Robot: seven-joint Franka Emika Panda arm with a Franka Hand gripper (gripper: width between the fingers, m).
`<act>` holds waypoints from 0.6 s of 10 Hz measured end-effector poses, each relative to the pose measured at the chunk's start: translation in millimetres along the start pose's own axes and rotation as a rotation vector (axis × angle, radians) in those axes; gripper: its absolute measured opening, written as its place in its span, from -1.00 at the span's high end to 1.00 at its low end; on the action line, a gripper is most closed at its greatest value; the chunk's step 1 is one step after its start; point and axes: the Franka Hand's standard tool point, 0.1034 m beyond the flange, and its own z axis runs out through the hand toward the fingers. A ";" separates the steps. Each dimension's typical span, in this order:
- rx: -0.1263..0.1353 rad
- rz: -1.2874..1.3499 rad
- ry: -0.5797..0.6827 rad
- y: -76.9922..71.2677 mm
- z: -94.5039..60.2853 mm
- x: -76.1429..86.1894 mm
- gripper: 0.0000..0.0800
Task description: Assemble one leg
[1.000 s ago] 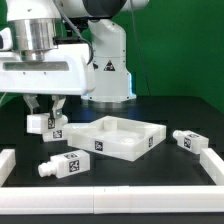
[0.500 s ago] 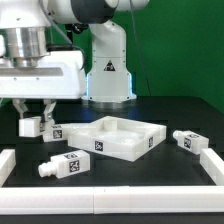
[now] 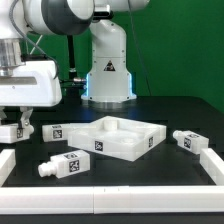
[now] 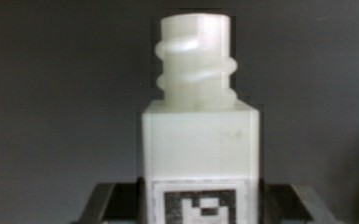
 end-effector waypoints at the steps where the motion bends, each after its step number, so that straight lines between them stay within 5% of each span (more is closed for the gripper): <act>1: 0.003 0.013 -0.003 2.1 1.3 -2.2 0.29; 3: -0.008 0.060 -0.028 20.7 15.2 -17.0 0.29; 6: -0.022 0.068 -0.053 24.8 33.0 -27.3 0.29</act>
Offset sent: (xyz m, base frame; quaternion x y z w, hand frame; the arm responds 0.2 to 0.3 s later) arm -0.0312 -0.0057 -0.0373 0.0060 -0.0124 0.0751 0.9971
